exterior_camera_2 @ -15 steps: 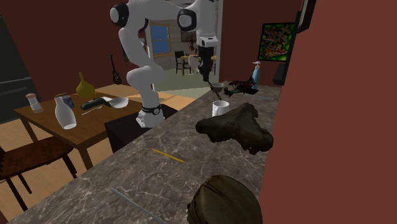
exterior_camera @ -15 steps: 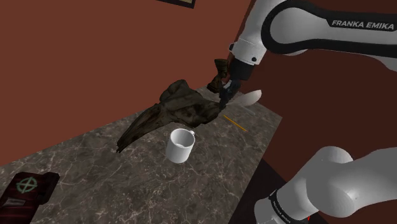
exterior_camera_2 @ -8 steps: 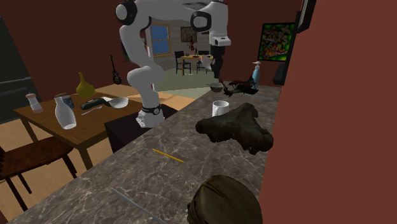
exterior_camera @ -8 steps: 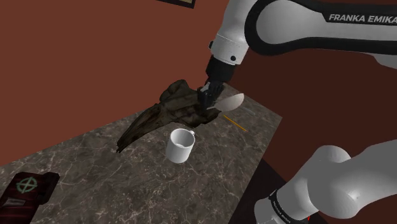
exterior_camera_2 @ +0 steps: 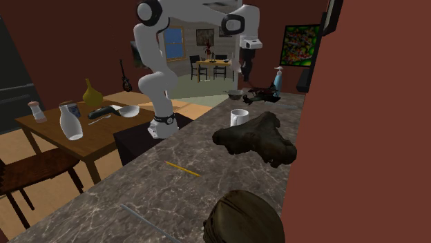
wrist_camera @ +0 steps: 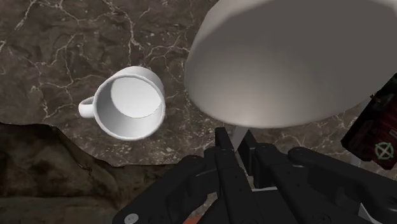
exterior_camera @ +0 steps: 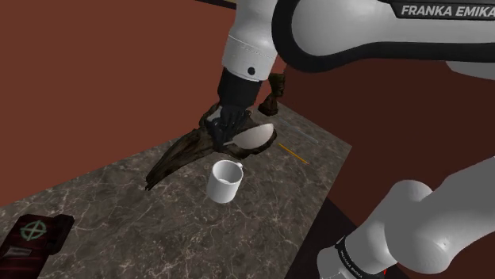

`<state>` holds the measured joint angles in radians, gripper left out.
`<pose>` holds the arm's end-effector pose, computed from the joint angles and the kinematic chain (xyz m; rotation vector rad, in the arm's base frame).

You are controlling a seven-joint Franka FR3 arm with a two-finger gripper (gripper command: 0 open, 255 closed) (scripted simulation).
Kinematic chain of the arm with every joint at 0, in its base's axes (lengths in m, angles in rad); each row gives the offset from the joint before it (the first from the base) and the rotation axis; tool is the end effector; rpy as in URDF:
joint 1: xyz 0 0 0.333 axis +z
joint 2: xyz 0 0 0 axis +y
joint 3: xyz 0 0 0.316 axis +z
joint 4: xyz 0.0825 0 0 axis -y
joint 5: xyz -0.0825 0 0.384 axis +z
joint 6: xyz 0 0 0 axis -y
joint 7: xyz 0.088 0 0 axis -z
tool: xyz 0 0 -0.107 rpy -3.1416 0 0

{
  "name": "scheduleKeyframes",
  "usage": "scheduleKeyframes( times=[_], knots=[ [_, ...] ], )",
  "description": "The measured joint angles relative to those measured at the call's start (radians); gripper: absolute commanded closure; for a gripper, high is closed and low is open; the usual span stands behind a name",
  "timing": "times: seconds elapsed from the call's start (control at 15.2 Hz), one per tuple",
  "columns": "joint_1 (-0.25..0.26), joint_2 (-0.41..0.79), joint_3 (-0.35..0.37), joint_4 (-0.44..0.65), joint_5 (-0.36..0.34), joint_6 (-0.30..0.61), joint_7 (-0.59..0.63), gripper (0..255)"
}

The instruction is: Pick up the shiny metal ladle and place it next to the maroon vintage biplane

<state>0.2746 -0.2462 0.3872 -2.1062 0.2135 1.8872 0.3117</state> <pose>0.3693 0.3225 0.5154 -3.0081 -0.4156 0.0612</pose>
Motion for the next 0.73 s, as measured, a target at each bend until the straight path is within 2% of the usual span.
scheduleKeyframes(
  times=[0.46,0.73],
  knots=[
    [0.050,0.190,0.111,0.186,-0.073,0.016,0.192,255],
    [0.058,0.220,0.121,0.174,-0.086,0.056,0.211,255]
  ],
)
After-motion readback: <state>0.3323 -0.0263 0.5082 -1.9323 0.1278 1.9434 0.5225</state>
